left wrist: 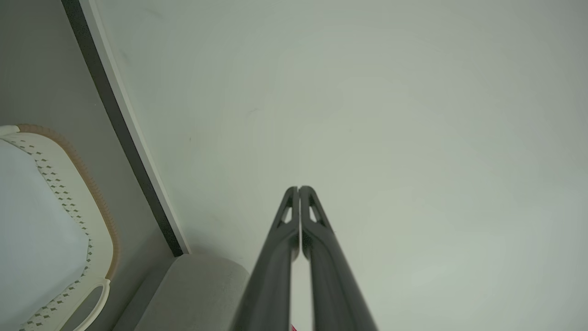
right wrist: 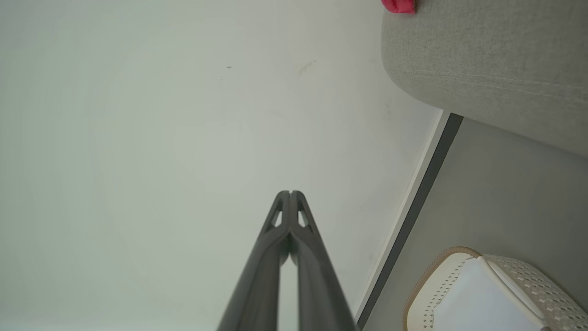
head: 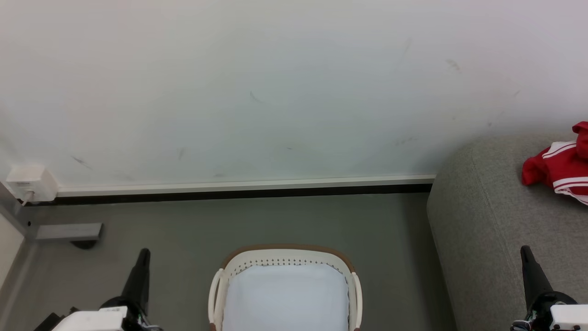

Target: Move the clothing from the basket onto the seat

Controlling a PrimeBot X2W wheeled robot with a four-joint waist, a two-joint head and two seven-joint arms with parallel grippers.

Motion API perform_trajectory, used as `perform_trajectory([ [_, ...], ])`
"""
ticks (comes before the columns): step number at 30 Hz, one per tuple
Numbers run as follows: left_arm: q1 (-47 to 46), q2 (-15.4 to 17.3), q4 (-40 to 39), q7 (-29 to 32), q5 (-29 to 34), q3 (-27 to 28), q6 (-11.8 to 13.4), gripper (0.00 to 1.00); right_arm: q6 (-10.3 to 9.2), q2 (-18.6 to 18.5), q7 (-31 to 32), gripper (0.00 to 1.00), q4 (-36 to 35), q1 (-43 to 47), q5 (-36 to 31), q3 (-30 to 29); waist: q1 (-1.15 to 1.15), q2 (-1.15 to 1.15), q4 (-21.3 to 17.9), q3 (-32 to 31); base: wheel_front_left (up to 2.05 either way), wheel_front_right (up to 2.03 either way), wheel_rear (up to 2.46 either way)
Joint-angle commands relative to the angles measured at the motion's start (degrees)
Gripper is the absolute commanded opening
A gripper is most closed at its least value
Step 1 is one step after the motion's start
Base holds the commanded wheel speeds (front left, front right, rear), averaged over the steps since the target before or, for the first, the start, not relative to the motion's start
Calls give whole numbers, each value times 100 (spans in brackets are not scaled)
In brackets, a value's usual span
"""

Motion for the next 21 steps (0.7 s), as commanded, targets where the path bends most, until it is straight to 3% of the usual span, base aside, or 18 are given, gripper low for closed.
perform_trajectory([
  [1,-70,44,-22,31,-80,11,-32,0,-11,-22,40,0,-48,-66,113,-26,0,0,2,1,0,0,0],
  [21,-86,43,-28,78,-268,17,-35,0,-12,-10,91,0,-59,-72,230,-69,0,0,17,8,0,0,0],
])
